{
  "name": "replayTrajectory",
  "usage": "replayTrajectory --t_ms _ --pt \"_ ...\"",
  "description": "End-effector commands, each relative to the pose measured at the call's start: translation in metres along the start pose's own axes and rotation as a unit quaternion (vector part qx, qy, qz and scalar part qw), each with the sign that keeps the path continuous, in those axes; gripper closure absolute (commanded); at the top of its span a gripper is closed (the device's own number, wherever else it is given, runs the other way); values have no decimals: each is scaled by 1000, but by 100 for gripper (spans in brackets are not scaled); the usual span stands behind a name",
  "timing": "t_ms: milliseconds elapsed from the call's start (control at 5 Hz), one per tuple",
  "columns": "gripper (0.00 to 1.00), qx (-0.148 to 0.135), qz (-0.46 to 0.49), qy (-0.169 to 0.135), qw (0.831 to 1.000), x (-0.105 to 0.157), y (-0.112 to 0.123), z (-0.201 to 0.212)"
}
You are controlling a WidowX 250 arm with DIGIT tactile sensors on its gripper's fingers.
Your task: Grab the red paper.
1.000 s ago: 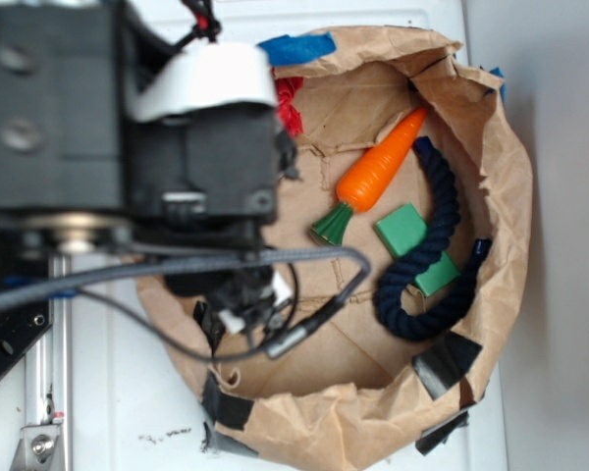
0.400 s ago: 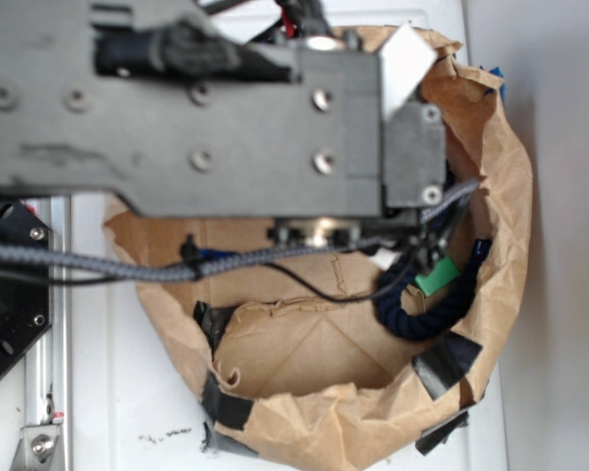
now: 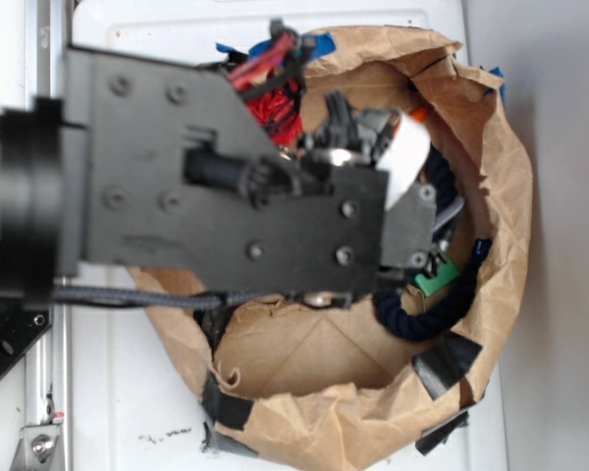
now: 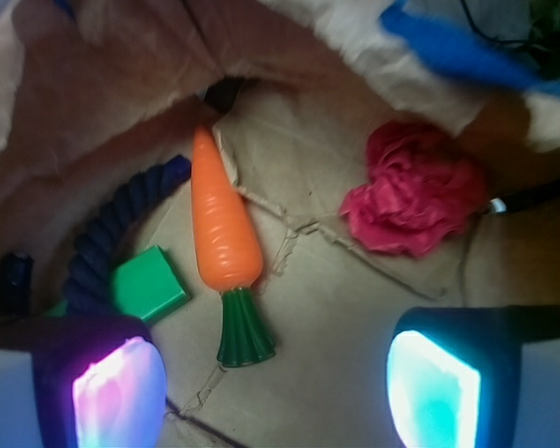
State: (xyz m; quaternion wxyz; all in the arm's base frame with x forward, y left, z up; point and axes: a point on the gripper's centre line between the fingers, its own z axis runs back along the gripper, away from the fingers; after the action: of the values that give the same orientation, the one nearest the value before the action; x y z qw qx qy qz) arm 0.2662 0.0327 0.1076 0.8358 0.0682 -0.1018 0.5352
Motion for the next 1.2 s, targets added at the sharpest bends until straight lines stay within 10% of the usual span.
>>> replayTrajectory --t_ms 0,400,1000 --pt "0 19 49 8 999 3 28 -6" --pt "0 91 119 39 988 2 47 -2" --pt "0 91 119 39 988 2 47 -2"
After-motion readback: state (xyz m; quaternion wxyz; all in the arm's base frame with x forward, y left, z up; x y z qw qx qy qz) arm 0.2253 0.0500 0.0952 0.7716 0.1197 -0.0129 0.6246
